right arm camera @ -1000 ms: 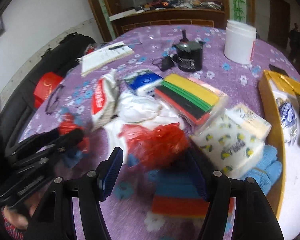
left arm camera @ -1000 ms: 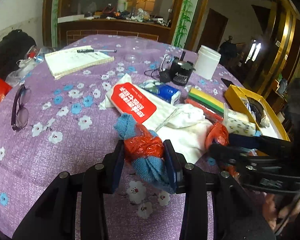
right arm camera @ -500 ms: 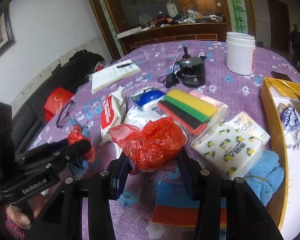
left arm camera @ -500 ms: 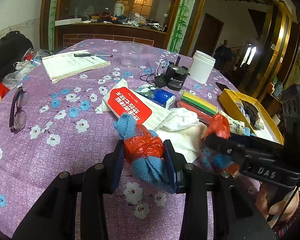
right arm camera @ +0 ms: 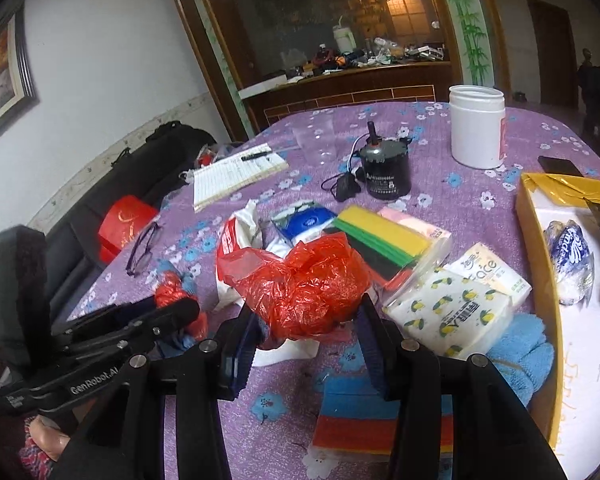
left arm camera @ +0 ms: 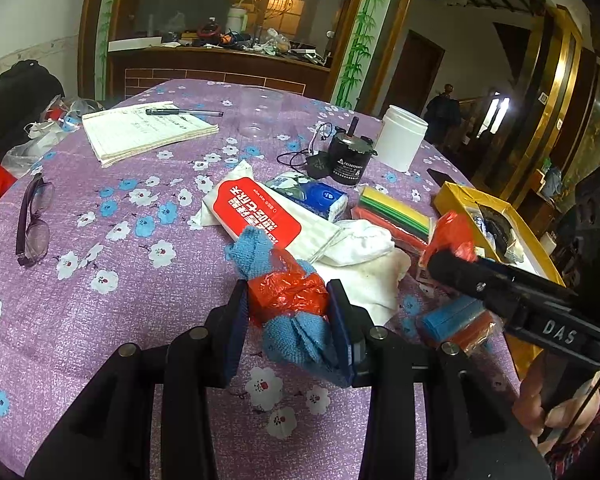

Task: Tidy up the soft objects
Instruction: 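Grasp the red plastic bag with the right gripper while left holds the sock, then carry the sock and red bag over the yellow box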

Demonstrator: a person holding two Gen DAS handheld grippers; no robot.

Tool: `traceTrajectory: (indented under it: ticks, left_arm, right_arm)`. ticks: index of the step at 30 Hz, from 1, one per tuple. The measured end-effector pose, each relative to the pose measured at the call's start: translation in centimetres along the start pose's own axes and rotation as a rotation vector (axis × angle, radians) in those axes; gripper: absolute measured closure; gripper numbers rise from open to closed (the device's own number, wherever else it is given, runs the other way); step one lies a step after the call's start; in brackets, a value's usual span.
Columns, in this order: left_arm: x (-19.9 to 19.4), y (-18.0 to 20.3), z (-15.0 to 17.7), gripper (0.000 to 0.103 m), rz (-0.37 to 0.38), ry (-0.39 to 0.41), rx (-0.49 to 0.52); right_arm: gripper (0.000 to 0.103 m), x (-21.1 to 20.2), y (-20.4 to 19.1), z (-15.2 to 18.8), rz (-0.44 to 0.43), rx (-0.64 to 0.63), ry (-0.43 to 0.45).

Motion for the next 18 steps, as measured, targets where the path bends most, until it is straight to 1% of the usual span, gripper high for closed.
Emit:
traceTrajectory:
  ticks: [3,6,9,14,18]
  left_arm:
    - [0.0,0.0,0.0,0.067,-0.003,0.001,-0.003]
    - [0.1,0.0,0.0,0.067,-0.009,-0.005,-0.003]
    - [0.5,0.0,0.0,0.067,-0.019,-0.017,0.0]
    - [0.5,-0.1,0.0,0.067,-0.029,-0.012,-0.001]
    - [0.6,0.6,0.1,0.067,-0.057,-0.021,0.025]
  right_arm:
    - [0.056,-0.9,0.3,-0.6,-0.016,0.019,0.024]
    - [0.055,-2.2,0.7,-1.4,-0.011,0.036,0.046]
    - [0.056,-4.0,1.2,-2.0,-0.032,0.065,0.063]
    - [0.055,-6.2,1.9,-2.5,-0.02,0.071,0.086]
    - [0.055,-7.6,2.7,-2.9,-0.018,0.072,0.103]
Point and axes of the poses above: each gripper's, at about its wrist camera, not at the fingertips, and x roughly the way its jaws point, y to its right, z to its underside, the point moved 10 cm from there along x, roughly the way its jaws point, and after that the axes turned 9 degrees about -y, right-handed, at the moved point
